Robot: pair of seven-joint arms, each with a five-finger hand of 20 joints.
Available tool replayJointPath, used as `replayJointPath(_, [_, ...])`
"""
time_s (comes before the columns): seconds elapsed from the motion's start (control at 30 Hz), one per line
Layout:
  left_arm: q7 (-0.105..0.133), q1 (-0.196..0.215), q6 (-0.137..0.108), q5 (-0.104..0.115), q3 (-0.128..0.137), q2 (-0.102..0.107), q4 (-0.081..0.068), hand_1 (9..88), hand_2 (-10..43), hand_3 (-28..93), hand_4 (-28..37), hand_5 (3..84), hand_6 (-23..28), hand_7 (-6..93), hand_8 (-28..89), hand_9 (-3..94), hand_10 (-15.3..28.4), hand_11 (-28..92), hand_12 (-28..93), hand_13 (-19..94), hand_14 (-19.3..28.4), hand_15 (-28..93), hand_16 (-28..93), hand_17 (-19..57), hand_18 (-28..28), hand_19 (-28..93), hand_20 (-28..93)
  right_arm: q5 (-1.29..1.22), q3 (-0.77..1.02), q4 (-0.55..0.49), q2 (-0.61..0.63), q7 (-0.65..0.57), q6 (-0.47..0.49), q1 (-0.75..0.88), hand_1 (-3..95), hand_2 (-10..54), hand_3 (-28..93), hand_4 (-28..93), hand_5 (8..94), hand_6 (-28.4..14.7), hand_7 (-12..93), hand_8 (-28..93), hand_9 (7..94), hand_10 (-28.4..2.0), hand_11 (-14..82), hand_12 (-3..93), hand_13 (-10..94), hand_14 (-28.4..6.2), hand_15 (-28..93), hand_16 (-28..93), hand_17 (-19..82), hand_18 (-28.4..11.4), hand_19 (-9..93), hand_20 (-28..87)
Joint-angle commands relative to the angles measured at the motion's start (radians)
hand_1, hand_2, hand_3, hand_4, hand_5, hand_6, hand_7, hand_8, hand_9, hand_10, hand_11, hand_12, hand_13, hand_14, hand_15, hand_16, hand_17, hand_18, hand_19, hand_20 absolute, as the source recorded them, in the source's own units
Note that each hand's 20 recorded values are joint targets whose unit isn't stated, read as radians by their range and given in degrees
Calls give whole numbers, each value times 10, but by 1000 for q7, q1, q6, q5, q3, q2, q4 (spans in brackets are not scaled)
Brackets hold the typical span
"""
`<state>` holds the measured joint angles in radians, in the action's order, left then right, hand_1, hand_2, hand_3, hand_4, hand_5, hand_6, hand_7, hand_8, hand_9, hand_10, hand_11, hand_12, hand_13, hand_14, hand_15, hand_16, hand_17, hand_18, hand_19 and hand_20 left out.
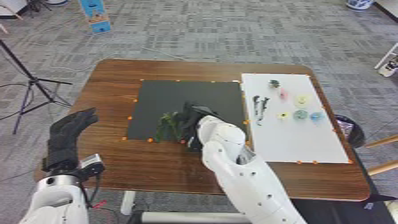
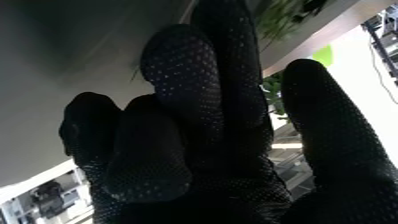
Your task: Arrange flowers
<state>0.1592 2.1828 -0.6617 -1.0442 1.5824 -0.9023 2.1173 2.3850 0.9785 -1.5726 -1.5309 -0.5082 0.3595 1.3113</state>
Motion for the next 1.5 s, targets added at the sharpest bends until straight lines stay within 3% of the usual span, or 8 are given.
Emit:
replayJointPath(0.03, [10, 38, -6, 3, 35, -3, 18, 268, 97, 722, -276, 514, 47, 173, -65, 494, 124, 271, 157, 368, 135, 149, 3, 74, 86, 105, 170, -68, 17, -109, 55, -8, 13, -29, 250, 95, 630, -32, 875, -20, 345, -16, 922, -140, 368, 298, 830, -122, 723, 461, 471, -284, 930, 592])
replayJointPath(0.1, [14, 40, -10, 10, 48, -5, 13, 270, 95, 720, -275, 514, 48, 171, -65, 494, 124, 271, 156, 368, 134, 148, 3, 74, 86, 105, 170, -103, 10, -148, 77, -1, -25, -29, 250, 95, 625, -38, 844, -30, 314, -25, 895, -151, 341, 294, 805, -128, 700, 455, 439, -284, 910, 577])
replayJointPath(0.23, [29, 37, -46, 44, 69, -1, 1, 272, 95, 718, -276, 513, 46, 174, -66, 494, 125, 273, 154, 368, 133, 149, 2, 74, 86, 105, 170, -211, 1, -217, 111, 33, -104, -24, 256, 95, 606, -48, 758, -51, 229, -32, 820, -181, 261, 278, 729, -158, 654, 439, 360, -284, 826, 581])
replayJointPath(0.4, [15, 19, -38, 38, 71, 13, -4, 274, 97, 718, -280, 511, 44, 180, -72, 495, 122, 275, 149, 371, 131, 148, 2, 75, 86, 103, 171, -293, -15, -259, 133, 81, -153, -23, 237, 92, 616, -52, 645, -59, 165, -40, 727, -196, 153, 240, 667, -185, 622, 420, 313, -284, 762, 594])
replayJointPath(0.77, [14, -7, -30, 35, 42, 9, -6, 279, 104, 708, -267, 492, 47, 179, -78, 470, 120, 280, 137, 365, 123, 126, 0, 77, 83, 91, 170, -526, 44, -189, 91, 118, 131, -14, 196, 82, 652, -97, 386, -65, 89, -60, 577, -178, 70, 155, 646, -200, 603, 402, 290, -284, 727, 606])
replayJointPath(0.93, [21, -23, -26, 34, 29, 7, -8, 280, 105, 701, -253, 482, 43, 172, -74, 456, 117, 277, 129, 358, 120, 112, 1, 79, 81, 82, 173, -465, 33, -136, 86, 202, 217, -35, 174, 86, 681, -122, 342, -58, 100, -65, 545, -164, 65, 133, 653, -203, 598, 398, 291, -284, 724, 613])
replayJointPath(1.33, [20, -30, -19, 35, 9, -8, -7, 273, 98, 703, -236, 475, 39, 166, -63, 437, 114, 276, 122, 347, 111, 106, 1, 81, 78, 69, 175, -67, 35, -61, 57, 394, 260, -13, 133, 96, 739, -148, 319, -49, 120, -75, 490, -157, 57, 104, 653, -206, 599, 393, 291, -284, 716, 632])
replayJointPath(1.5, [21, -25, -21, 34, 6, -14, -5, 270, 95, 706, -235, 475, 35, 172, -62, 437, 115, 276, 124, 346, 110, 106, 1, 81, 78, 68, 176, -21, 47, -45, 49, 399, 277, -7, 123, 97, 748, -142, 321, -46, 124, -75, 486, -154, 57, 103, 649, -206, 602, 394, 291, -284, 714, 638])
